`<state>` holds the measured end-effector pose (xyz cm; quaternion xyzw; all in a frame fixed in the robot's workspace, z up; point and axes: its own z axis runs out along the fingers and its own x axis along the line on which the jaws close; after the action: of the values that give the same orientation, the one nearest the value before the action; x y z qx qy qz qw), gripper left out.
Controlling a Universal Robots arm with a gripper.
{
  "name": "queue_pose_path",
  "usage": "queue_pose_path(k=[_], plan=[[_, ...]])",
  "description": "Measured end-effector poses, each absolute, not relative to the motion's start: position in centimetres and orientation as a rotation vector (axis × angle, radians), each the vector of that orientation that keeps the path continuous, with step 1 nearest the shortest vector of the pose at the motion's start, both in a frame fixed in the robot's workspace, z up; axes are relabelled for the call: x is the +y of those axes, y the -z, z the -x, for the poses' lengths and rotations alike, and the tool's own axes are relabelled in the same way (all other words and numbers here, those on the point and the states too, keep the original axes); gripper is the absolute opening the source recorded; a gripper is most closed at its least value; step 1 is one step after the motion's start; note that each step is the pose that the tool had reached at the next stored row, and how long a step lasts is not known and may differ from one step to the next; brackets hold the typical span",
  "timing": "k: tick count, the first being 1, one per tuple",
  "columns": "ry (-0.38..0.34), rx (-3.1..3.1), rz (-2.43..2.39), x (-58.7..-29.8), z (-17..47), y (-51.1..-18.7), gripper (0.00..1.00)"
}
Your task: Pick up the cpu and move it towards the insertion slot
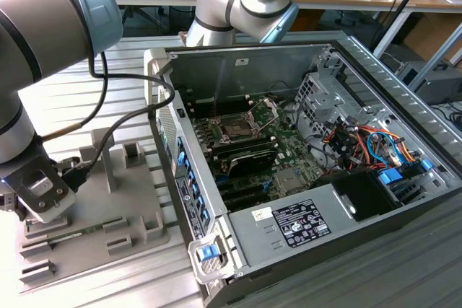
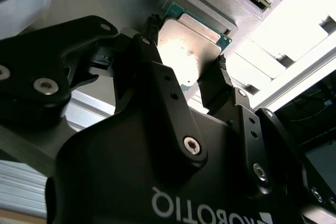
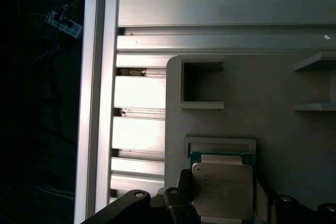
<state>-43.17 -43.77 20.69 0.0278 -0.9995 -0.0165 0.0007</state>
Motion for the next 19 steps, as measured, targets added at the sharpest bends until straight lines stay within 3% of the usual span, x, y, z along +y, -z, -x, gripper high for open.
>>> queue_pose_path(k=[19], plan=[[0.052,-3.138,-0.087,-43.77,43.17,-21.23,0.55]])
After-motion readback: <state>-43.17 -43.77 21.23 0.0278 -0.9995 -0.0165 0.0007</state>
